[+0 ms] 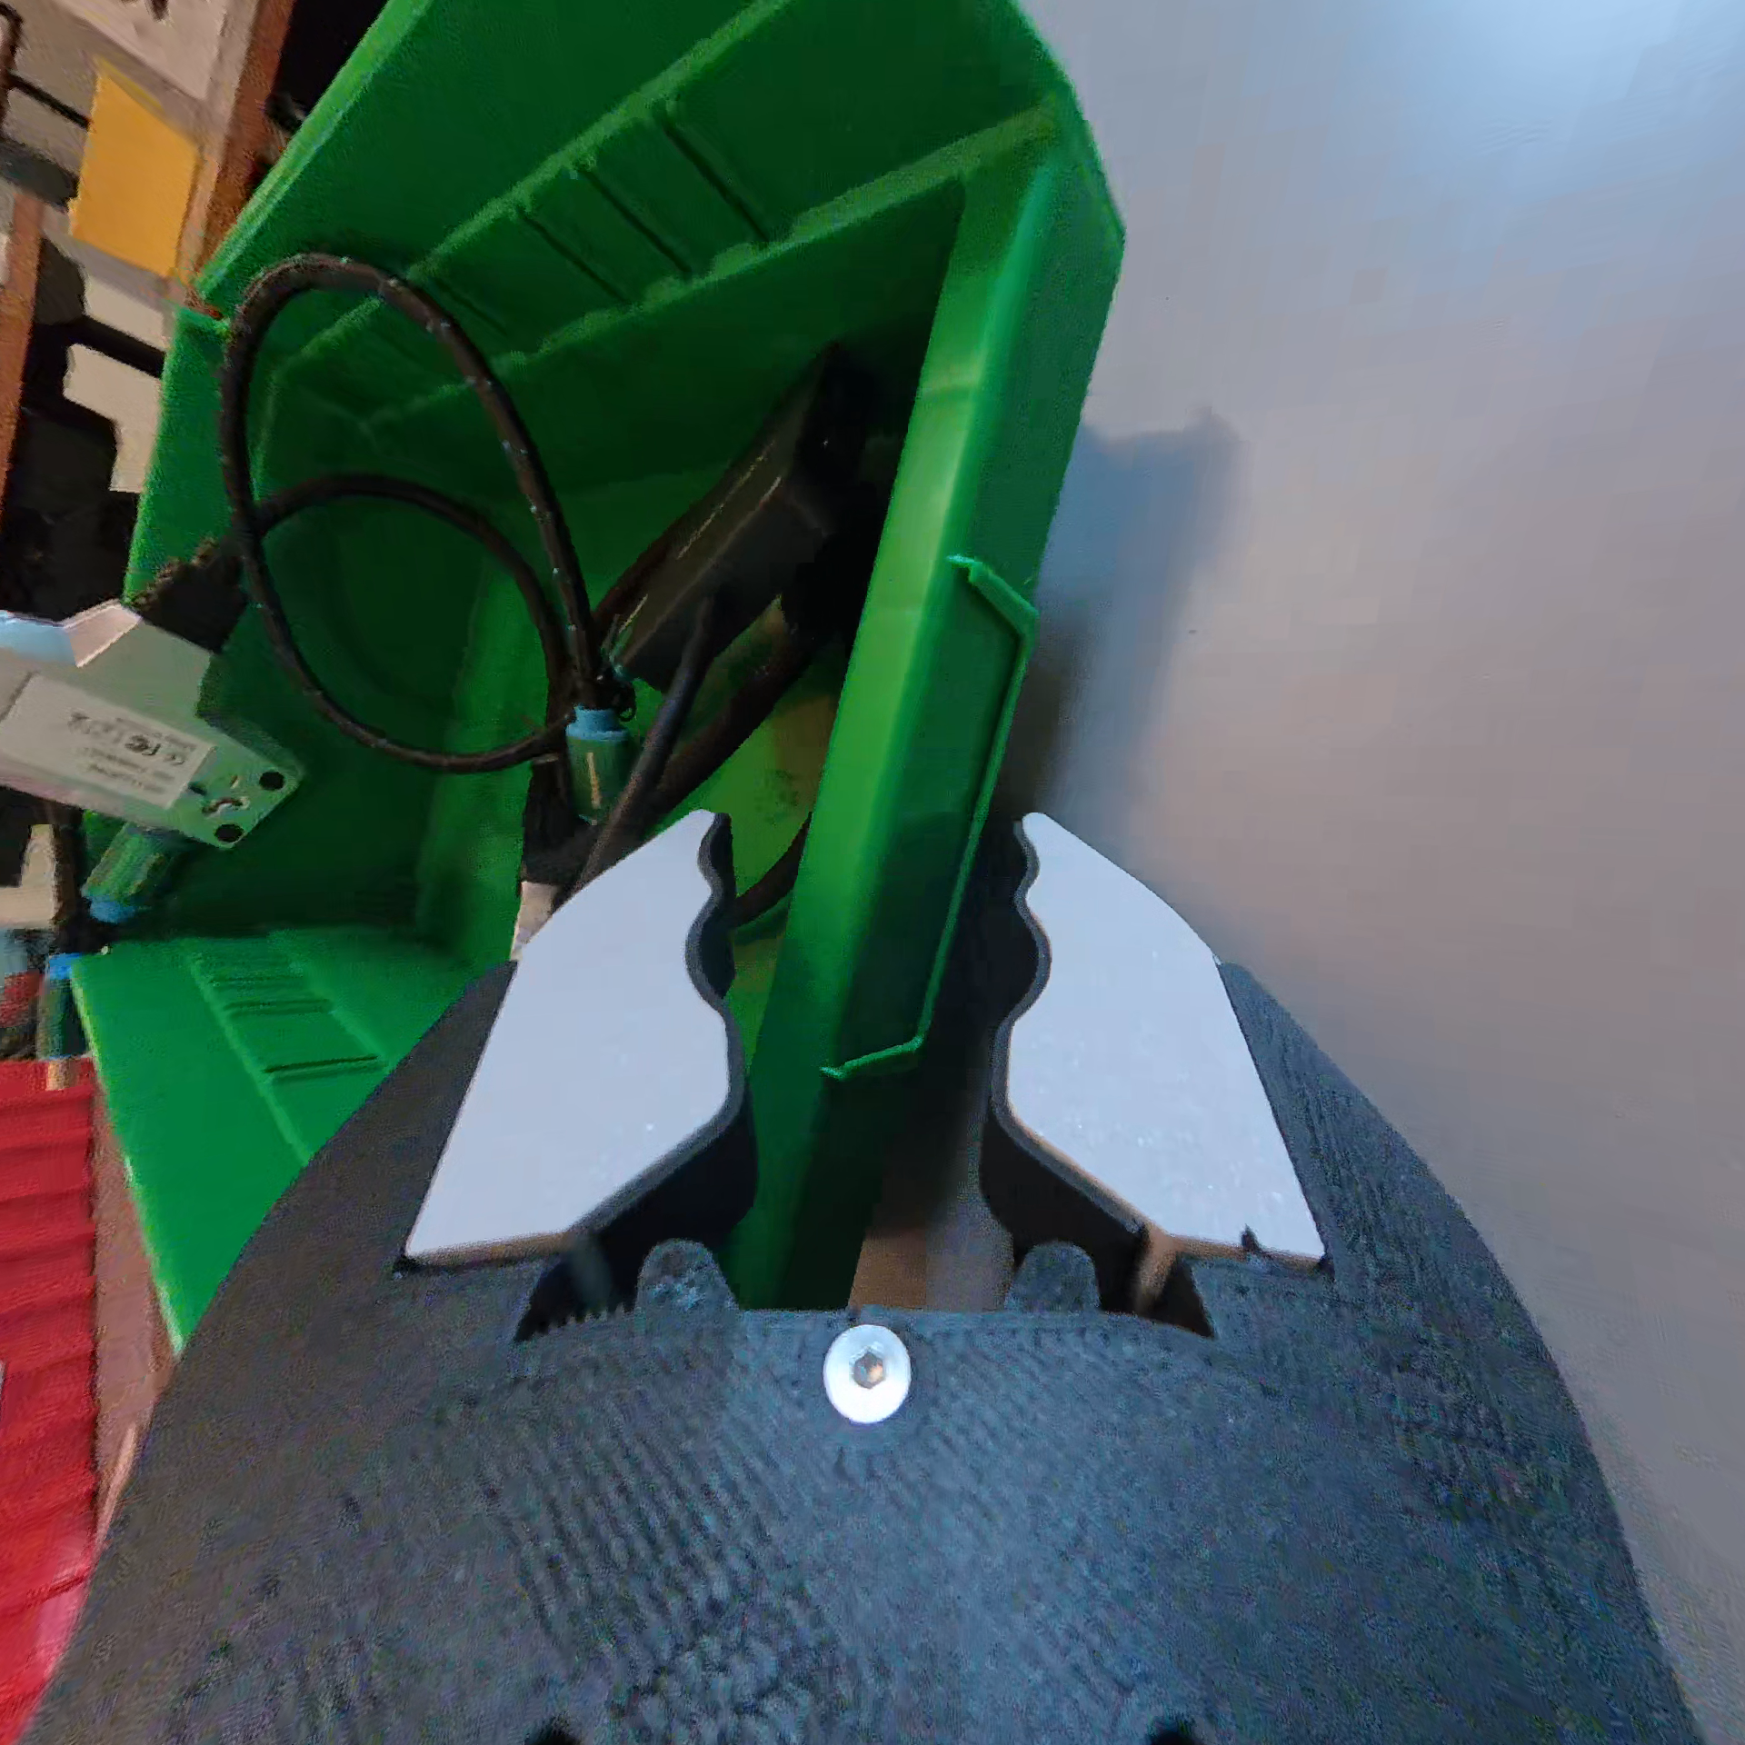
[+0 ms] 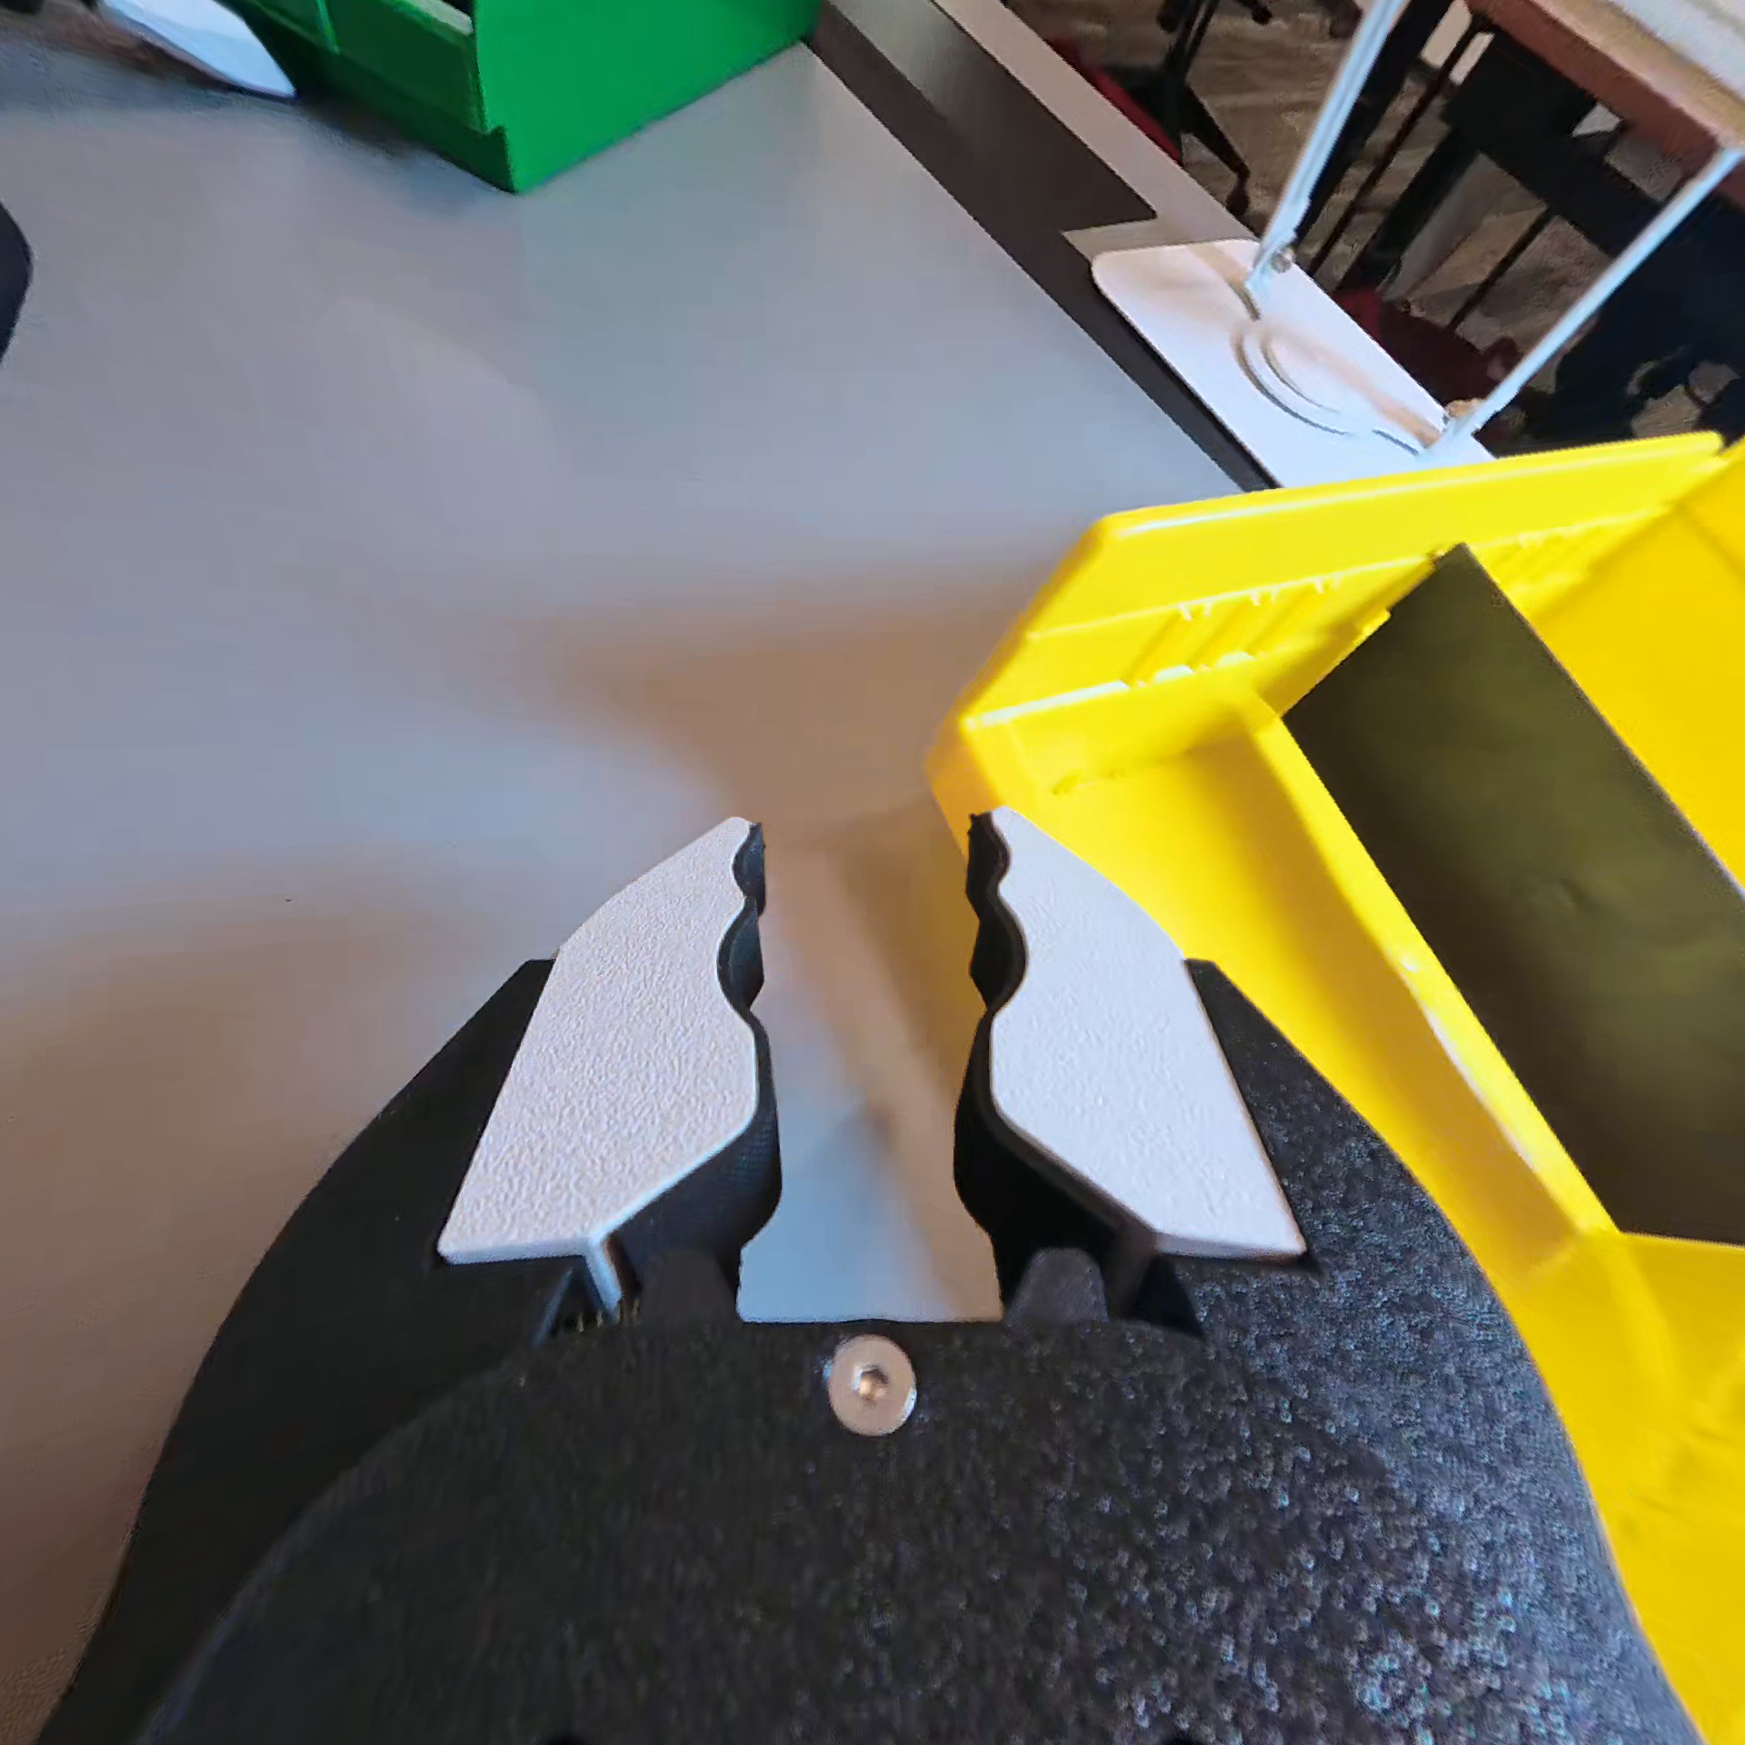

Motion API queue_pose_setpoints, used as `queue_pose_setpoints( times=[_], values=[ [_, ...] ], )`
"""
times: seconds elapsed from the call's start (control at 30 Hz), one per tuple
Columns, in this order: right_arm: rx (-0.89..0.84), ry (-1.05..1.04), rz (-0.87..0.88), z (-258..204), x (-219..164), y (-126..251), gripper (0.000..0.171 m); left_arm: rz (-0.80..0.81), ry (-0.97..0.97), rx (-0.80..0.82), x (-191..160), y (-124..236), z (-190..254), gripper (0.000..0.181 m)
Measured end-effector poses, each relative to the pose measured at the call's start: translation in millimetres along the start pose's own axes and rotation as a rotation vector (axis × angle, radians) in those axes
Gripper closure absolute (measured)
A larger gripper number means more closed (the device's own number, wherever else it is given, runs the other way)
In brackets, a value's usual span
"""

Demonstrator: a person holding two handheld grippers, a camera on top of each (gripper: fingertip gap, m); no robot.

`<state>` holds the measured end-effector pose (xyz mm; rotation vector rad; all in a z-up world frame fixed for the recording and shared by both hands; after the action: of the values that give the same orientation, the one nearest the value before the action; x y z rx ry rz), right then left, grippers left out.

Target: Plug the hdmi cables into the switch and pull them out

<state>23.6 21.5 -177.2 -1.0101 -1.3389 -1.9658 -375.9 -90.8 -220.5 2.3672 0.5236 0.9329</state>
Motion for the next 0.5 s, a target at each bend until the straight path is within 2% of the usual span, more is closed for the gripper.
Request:
queue_pose_setpoints(
  times=[0.17, 0.23, 0.3, 0.4, 0.5],
  values=[
    [0.058, 0.029, 0.024, -14.1, -5.7, -5.1, 0.131, 0.186, 0.146, -0.072, 43.2, 42.1, -19.6, 0.135],
    [0.100, 0.005, 0.031, -19.9, -5.1, -7.9, 0.131, 0.191, 0.196, -0.040, 50.1, 48.8, -41.7, 0.139],
    [0.115, 0.007, 0.036, -24.7, -3.7, -8.0, 0.131, 0.096, 0.186, -0.051, 44.0, 40.1, -54.9, 0.139],
    [0.105, 0.038, 0.035, -27.4, -6.7, -4.3, 0.131, -0.127, 0.188, -0.233, 24.6, 18.2, -43.5, 0.140],
    [0.107, 0.036, 0.025, -27.2, -14.0, -1.5, 0.132, -0.259, 0.169, -0.303, 16.7, -1.5, -38.2, 0.155]
  ],
)
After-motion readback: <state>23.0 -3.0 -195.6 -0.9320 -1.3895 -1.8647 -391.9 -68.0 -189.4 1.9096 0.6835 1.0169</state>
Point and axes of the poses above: each gripper's, where its closed fingertips meet, y back along the fingers, x out of its top, z = x × y across the jaws, the point moved 1 cm from there along y, back along the fingers, and after that the axes turned 1 degree about -y, right-handed, at the moved point
